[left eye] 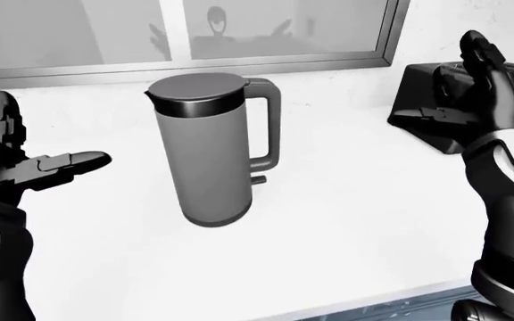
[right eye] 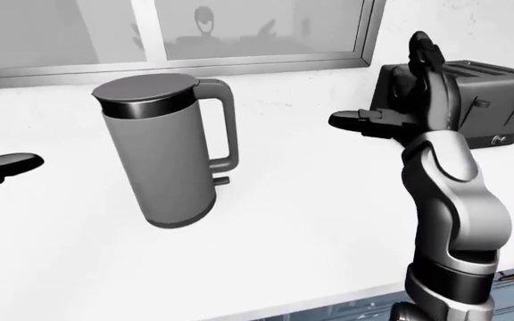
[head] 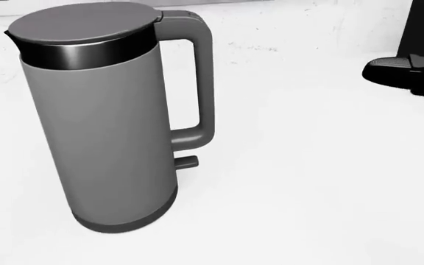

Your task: Press the button to open the lid of the electric kettle.

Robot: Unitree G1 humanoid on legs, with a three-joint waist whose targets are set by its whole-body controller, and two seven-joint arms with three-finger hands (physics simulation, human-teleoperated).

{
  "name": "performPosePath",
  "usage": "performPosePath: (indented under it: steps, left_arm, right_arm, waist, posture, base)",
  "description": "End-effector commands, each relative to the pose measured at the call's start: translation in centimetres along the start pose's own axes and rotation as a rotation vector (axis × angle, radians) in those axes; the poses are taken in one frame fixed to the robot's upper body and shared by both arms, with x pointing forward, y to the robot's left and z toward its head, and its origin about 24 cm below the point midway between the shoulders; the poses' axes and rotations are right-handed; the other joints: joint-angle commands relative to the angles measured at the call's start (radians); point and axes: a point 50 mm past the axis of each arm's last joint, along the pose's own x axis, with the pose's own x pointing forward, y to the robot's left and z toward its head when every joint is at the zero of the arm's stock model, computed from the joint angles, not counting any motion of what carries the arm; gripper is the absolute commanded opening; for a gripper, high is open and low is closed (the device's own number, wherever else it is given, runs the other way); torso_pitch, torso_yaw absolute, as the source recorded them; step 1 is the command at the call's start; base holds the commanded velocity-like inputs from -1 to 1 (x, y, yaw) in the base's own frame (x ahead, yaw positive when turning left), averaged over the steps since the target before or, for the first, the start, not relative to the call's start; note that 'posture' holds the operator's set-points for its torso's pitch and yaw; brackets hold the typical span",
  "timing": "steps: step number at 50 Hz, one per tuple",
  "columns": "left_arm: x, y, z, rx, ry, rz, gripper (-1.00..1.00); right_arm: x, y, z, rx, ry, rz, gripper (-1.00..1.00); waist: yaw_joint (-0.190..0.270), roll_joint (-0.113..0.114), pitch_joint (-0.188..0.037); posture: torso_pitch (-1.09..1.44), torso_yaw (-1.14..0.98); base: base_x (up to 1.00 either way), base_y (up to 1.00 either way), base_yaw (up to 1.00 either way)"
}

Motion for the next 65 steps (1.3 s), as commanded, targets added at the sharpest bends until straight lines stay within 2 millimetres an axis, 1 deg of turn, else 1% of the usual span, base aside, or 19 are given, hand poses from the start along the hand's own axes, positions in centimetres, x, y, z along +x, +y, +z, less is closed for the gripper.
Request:
performPosePath:
  steps: [1,3,10,18,22,26,35,44,48,55,61,65]
  left_arm:
    - [0.1,-0.2,1.5,0.01,-0.074,-0.007,1.0]
    - [0.1,-0.2,1.6,0.012,-0.07,-0.004,1.0]
    - [0.1,-0.3,1.3,0.012,-0.053,-0.001,1.0]
    - [0.2,-0.7,1.4,0.002,-0.046,-0.013,1.0]
    - [0.2,-0.7,1.6,-0.001,-0.043,-0.009,1.0]
    - [0.2,-0.9,1.8,-0.005,-0.047,-0.012,1.0]
    - [0.1,-1.2,2.1,-0.009,-0.053,-0.025,1.0]
    - [0.1,-1.4,2.2,-0.01,-0.055,-0.029,1.0]
    - [0.1,-1.3,2.2,-0.009,-0.055,-0.029,1.0]
    - [0.0,-1.4,2.2,-0.008,-0.054,-0.031,1.0]
    - [0.0,-1.3,2.2,-0.006,-0.053,-0.031,1.0]
    - [0.1,-1.5,2.4,-0.009,-0.056,-0.034,1.0]
  right_arm:
    - [0.1,0.1,1.8,-0.017,-0.084,0.003,1.0]
    - [0.3,0.0,2.0,-0.019,-0.083,-0.002,1.0]
    - [0.9,0.4,1.5,-0.034,-0.069,-0.004,1.0]
    - [1.6,1.0,1.7,-0.044,-0.068,0.009,1.0]
    - [2.6,1.6,1.7,-0.056,-0.062,0.024,1.0]
    - [3.4,2.2,2.3,-0.066,-0.066,0.038,1.0]
    - [5.4,4.4,2.0,-0.046,-0.019,0.087,1.0]
    - [7.2,6.0,1.4,-0.046,0.027,0.131,1.0]
    - [8.2,6.9,1.6,-0.043,0.044,0.151,1.0]
    - [9.7,8.6,0.6,-0.05,0.087,0.182,1.0]
    - [10.7,9.1,-0.3,-0.058,0.105,0.177,1.0]
    - [11.3,9.8,-0.1,-0.055,0.114,0.191,1.0]
  waist:
    - [0.0,0.0,-0.008]
    - [0.0,0.001,-0.009]
    - [0.001,0.002,-0.009]
    - [0.0,0.003,-0.009]
    - [-0.002,0.006,-0.009]
    - [-0.005,0.008,-0.009]
    - [-0.006,0.014,-0.006]
    - [-0.005,0.02,-0.005]
    - [-0.004,0.023,-0.005]
    - [-0.006,0.029,-0.006]
    - [-0.004,0.032,-0.007]
    - [-0.003,0.035,-0.007]
  posture:
    - [-0.33,0.0]
    - [-0.33,0.0]
    - [-0.33,0.0]
    - [-0.33,0.0]
    - [-0.33,0.0]
    - [-0.33,0.0]
    - [-0.33,0.0]
    - [-0.33,0.0]
    - [-0.33,0.0]
    - [-0.33,0.0]
    - [-0.33,0.0]
    - [-0.33,0.0]
  base:
    - [0.0,0.0,0.0]
    - [0.0,0.0,0.0]
    - [0.0,0.0,0.0]
    - [0.0,0.0,0.0]
    - [0.0,0.0,0.0]
    - [0.0,0.0,0.0]
    - [0.0,0.0,0.0]
    - [0.0,0.0,0.0]
    - [0.0,0.0,0.0]
    - [0.0,0.0,0.0]
    - [0.0,0.0,0.0]
    - [0.0,0.0,0.0]
